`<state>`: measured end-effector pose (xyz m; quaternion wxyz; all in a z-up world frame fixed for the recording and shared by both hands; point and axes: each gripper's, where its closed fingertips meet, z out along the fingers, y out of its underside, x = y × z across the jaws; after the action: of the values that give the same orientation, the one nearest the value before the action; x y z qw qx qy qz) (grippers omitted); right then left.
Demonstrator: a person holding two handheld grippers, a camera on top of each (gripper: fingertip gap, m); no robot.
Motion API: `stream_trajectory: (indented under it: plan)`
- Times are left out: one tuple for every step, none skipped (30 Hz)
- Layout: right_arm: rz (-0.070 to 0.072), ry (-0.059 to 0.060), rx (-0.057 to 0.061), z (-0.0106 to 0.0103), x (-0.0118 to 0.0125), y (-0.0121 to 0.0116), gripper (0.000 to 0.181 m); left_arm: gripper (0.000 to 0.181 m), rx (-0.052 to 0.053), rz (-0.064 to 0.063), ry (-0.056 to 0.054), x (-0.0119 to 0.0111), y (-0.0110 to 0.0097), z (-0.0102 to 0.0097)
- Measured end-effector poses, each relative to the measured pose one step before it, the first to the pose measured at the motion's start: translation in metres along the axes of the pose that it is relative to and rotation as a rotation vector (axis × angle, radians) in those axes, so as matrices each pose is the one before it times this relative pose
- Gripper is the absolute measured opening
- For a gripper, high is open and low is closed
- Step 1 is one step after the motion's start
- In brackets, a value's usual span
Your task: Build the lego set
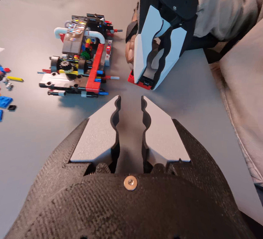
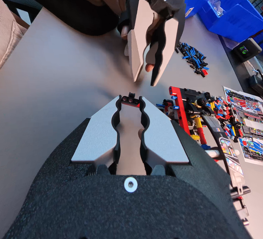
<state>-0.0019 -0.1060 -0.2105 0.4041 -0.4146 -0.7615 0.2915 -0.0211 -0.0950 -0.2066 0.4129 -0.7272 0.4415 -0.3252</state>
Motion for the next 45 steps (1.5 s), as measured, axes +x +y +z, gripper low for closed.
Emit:
stream_trajectory:
  plan:
    - [-0.0088,0.0041,0.0051,0.00107,-0.00063,-0.00245,0.022,0.029,0.0003,-0.0088,0.0485,0.00791,-0.00020,0.00156]
    - [-0.0151,0.0064,0.0016,0.00064,-0.00049,-0.00191,0.022,0.034,0.0173,-0.0058,0.0408,0.00730,-0.00327,0.00127]
    - [-0.0207,0.0162,0.0020,0.00009,0.00091,-0.00227,0.022,0.035,0.0221,-0.0108,0.0417,0.00731,-0.00392,0.00115]
    - [-0.0289,0.0212,0.0052,-0.00074,0.00138,-0.00316,0.022,0.038,0.0114,-0.0236,0.0331,0.00526,-0.00260,0.00157]
    - [-0.0346,0.0242,0.0090,-0.00116,0.00147,-0.00433,0.022,0.044,0.0057,-0.0331,0.0100,0.00102,-0.00173,0.00220]
    - [-0.0377,0.0227,0.0060,-0.00123,0.00116,-0.00426,0.022,0.046,0.0093,-0.0328,-0.0021,-0.00117,-0.00184,0.00241]
    - [-0.0407,0.0325,0.0011,-0.00084,0.00254,-0.00390,0.022,0.047,0.0127,-0.0283,0.0110,0.00052,-0.00196,0.00218]
    - [-0.0471,0.0298,-0.0027,-0.00038,0.00207,-0.00299,0.022,0.046,0.0193,-0.0243,0.0216,0.00223,-0.00312,0.00139]
    - [-0.0439,0.0282,-0.0099,0.00009,0.00199,-0.00126,0.022,0.043,0.0259,-0.0228,0.0149,0.00106,-0.00428,0.00063]
    - [-0.0360,0.0284,-0.0127,0.00047,0.00221,0.00010,0.022,0.038,0.0209,-0.0199,0.0052,-0.00075,-0.00357,0.00007]
    - [-0.0260,0.0349,-0.0195,0.00030,0.00389,0.00223,0.023,0.033,0.0088,-0.0158,0.0035,-0.00105,-0.00139,-0.00007]
    - [-0.0182,0.0329,-0.0228,0.00031,0.00421,0.00353,0.022,0.031,0.0117,-0.0173,-0.0122,-0.00336,-0.00163,-0.00052]
    - [-0.0093,0.0335,-0.0191,0.00027,0.00457,0.00336,0.022,0.028,0.0156,-0.0171,-0.0127,-0.00311,-0.00225,-0.00075]
    - [-0.0026,0.0180,-0.0034,0.00001,0.00270,0.00121,0.022,0.027,0.0115,-0.0158,-0.0017,-0.00123,-0.00177,-0.00059]
    - [0.0054,0.0073,0.0008,0.00000,0.00139,0.00008,0.022,0.027,0.0086,-0.0121,0.0021,-0.00038,-0.00123,-0.00042]
    - [0.0041,0.0093,-0.0018,0.00018,0.00162,0.00020,0.022,0.026,0.0107,-0.0076,-0.0006,-0.00054,-0.00155,-0.00054]
    - [-0.0043,0.0136,0.0014,-0.00018,0.00213,-0.00033,0.022,0.026,0.0139,-0.0073,0.0023,0.00021,-0.00199,-0.00064]
    - [-0.0053,0.0222,0.0018,-0.00038,0.00322,-0.00071,0.022,0.026,0.0220,-0.0120,0.0036,0.00036,-0.00327,-0.00084]
    - [-0.0102,0.0227,0.0005,-0.00040,0.00312,-0.00080,0.022,0.026,0.0283,-0.0177,0.0055,0.00052,-0.00427,-0.00100]
    - [-0.0192,0.0232,-0.0098,0.00017,0.00268,0.00046,0.022,0.030,0.0273,-0.0224,0.0089,0.00078,-0.00408,-0.00059]
    - [-0.0279,0.0197,-0.0116,0.00046,0.00142,0.00075,0.022,0.033,0.0217,-0.0233,0.0044,0.00007,-0.00330,-0.00008]
    - [-0.0212,0.0183,-0.0075,0.00053,0.00079,0.00025,0.022,0.032,0.0169,-0.0186,-0.0091,-0.00187,-0.00251,0.00045]
    - [-0.0023,0.0198,-0.0094,0.00103,0.00114,0.00024,0.022,0.027,0.0107,-0.0150,-0.0209,-0.00344,-0.00128,0.00064]
    - [0.0069,0.0113,-0.0068,0.00103,0.00039,-0.00018,0.022,0.020,0.0021,-0.0092,-0.0261,-0.00443,-0.00011,0.00075]
    - [0.0070,0.0068,-0.0060,0.00099,-0.00014,-0.00023,0.022,0.015,-0.0010,0.0002,-0.0182,-0.00322,0.00037,0.00032]
    - [0.0022,0.0072,-0.0154,0.00134,0.00014,0.00148,0.022,0.015,-0.0025,0.0016,-0.0100,-0.00168,0.00010,-0.00010]
    - [0.0022,0.0056,-0.0085,0.00125,0.00001,0.00092,0.022,0.015,-0.0042,0.0029,-0.0092,-0.00151,0.00000,-0.00047]
    - [0.0108,0.0027,-0.0067,0.00110,-0.00008,0.00078,0.022,0.015,-0.0030,0.0052,-0.0095,-0.00143,0.00013,-0.00040]
    - [0.0154,-0.0036,-0.0048,0.00104,-0.00047,0.00054,0.021,0.015,-0.0051,0.0061,-0.0100,-0.00137,0.00042,-0.00042]
    - [0.0143,-0.0104,0.0015,0.00053,-0.00113,0.00019,0.021,0.014,-0.0090,0.0079,-0.0088,-0.00132,0.00082,-0.00059]
    - [0.0158,-0.0174,0.0109,-0.00009,-0.00141,-0.00051,0.021,0.014,-0.0109,0.0096,-0.0086,-0.00141,0.00112,-0.00095]
    - [0.0235,-0.0263,0.0112,-0.00037,-0.00196,-0.00015,0.022,0.014,-0.0094,0.0076,-0.0099,-0.00197,0.00081,-0.00129]
    - [0.0286,-0.0310,0.0107,-0.00093,-0.00194,0.00021,0.025,0.014,-0.0080,0.0047,-0.0075,-0.00180,0.00059,-0.00147]
    - [0.0326,-0.0223,0.0213,-0.00197,-0.00009,-0.00087,0.027,0.014,-0.0109,0.0055,-0.0004,-0.00087,0.00087,-0.00156]
    - [0.0396,-0.0168,0.0250,-0.00280,0.00180,-0.00141,0.028,0.014,-0.0112,0.0038,0.0023,-0.00031,0.00106,-0.00151]
    - [0.0383,-0.0282,0.0216,-0.00301,0.00090,-0.00089,0.028,0.014,-0.0114,0.0011,0.0008,-0.00050,0.00132,-0.00101]
    - [0.0330,-0.0419,0.0103,-0.00275,-0.00083,0.00111,0.028,0.014,-0.0175,-0.0002,0.0014,-0.00038,0.00253,-0.00033]
    - [0.0307,-0.0421,-0.0027,-0.00195,-0.00156,0.00377,0.030,0.014,-0.0178,0.0003,0.0047,0.00034,0.00304,0.00063]
    - [0.0242,-0.0410,-0.0094,-0.00127,-0.00269,0.00490,0.032,0.014,-0.0155,0.0017,0.0062,0.00097,0.00283,0.00135]
    - [0.0157,-0.0348,-0.0101,-0.00057,-0.00353,0.00481,0.032,0.014,-0.0205,0.0031,0.0029,0.00084,0.00347,0.00222]
    - [0.0094,-0.0346,-0.0018,-0.00043,-0.00495,0.00278,0.032,0.014,-0.0306,0.0086,-0.0005,0.00023,0.00508,0.00283]
    - [0.0146,-0.0279,0.0059,-0.00031,-0.00441,0.00055,0.031,0.014,-0.0268,0.0106,0.0029,0.00109,0.00450,0.00303]
    - [0.0200,-0.0150,0.0117,-0.00022,-0.00226,-0.00095,0.030,0.014,-0.0237,0.0073,0.0041,0.00142,0.00389,0.00298]
    - [0.0179,-0.0129,0.0084,-0.00053,-0.00115,-0.00083,0.026,0.014,-0.0187,0.0082,0.0067,0.00186,0.00305,0.00252]
    - [0.0118,-0.0017,-0.0021,-0.00051,0.00121,0.00058,0.025,0.014,-0.0088,0.0072,0.0040,0.00143,0.00136,0.00170]
